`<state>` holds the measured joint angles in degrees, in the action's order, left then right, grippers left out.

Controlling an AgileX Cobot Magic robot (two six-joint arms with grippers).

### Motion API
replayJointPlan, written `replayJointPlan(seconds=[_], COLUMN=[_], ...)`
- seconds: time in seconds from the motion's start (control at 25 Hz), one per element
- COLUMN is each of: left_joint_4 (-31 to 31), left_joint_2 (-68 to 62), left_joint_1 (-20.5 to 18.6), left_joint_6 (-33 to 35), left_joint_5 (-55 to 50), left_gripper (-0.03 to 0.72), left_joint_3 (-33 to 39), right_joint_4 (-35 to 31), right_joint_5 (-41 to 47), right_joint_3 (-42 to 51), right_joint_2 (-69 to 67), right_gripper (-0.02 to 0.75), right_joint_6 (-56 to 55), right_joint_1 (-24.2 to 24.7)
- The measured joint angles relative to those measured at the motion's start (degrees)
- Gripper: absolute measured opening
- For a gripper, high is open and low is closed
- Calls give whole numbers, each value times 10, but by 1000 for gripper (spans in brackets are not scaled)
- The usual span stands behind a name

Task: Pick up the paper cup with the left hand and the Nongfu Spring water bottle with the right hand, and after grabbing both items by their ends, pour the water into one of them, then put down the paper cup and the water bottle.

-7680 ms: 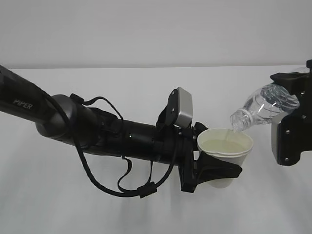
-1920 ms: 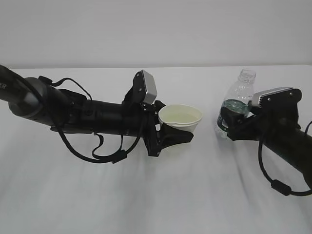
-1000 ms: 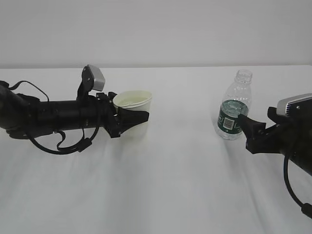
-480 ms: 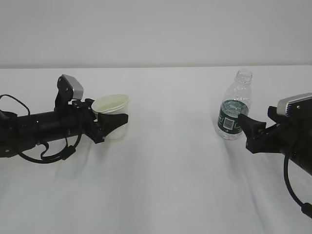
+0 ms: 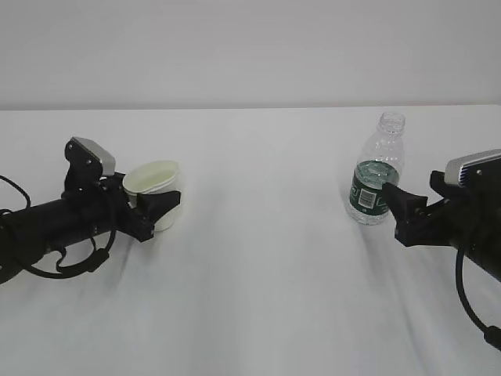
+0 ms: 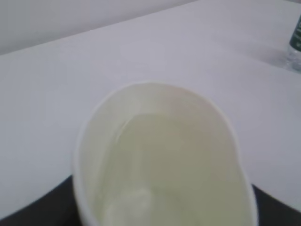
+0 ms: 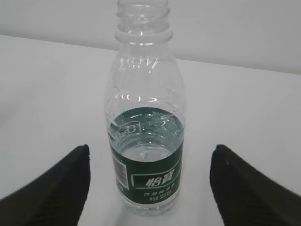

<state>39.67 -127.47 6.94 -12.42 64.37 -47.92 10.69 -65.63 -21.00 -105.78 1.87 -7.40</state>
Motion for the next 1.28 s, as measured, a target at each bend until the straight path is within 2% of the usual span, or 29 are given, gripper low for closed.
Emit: replayJointPlan(seconds=[0.2, 0.64, 0.92, 1.28], left_joint_4=[-43, -56, -112, -155], left_joint_2=[10, 11, 11, 11], left_joint_1=[0, 0, 0, 0], left_joint_6=[18, 20, 35, 41], left_joint_5=[0, 0, 0, 0], left_gripper=[417, 415, 414, 410], left_joint_3=[10, 10, 10, 10], right_joint_4=[0, 0, 0, 0], right_joint_5=[0, 0, 0, 0], right_joint_3=[0, 0, 3, 3], right_joint_2=[0, 0, 0, 0], right_gripper=[593, 592, 592, 592], right_joint_6=[0, 0, 0, 0], right_joint_1=[0, 0, 0, 0])
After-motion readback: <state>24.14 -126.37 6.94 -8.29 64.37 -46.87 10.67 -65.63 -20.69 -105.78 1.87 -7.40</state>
